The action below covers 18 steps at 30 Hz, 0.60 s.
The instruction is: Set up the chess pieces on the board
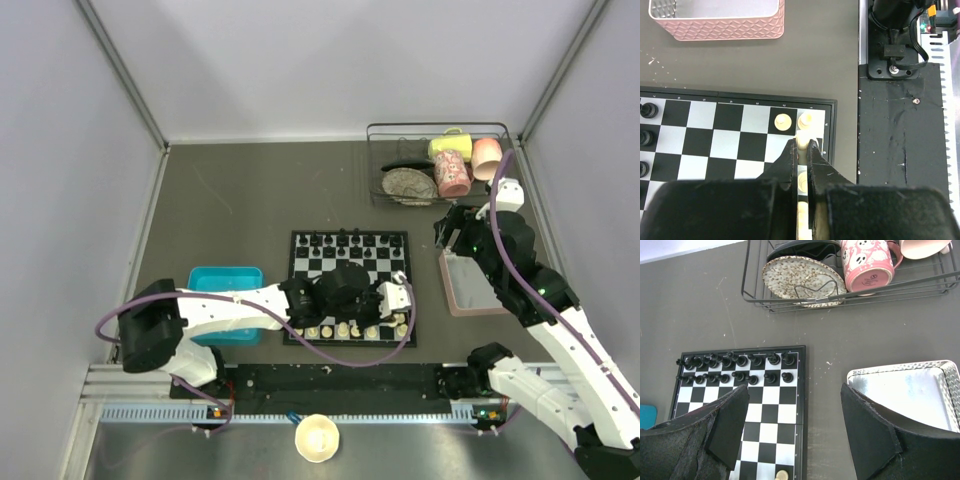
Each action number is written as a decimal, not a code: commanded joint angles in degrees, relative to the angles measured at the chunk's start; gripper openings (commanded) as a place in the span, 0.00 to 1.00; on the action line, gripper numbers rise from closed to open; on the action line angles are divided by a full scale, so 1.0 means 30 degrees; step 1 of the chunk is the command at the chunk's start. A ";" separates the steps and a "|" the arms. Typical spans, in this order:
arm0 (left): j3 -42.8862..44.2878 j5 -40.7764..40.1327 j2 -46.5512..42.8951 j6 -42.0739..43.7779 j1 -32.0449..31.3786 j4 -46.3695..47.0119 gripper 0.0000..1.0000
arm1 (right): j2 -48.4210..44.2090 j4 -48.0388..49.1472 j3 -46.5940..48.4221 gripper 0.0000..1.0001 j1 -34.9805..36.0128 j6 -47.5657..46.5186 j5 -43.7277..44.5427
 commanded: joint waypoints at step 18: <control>-0.0688 -0.1362 0.1733 0.0386 -0.0368 0.2263 0.00 | -0.0017 0.0136 -0.0195 0.74 -0.0015 0.0081 -0.0226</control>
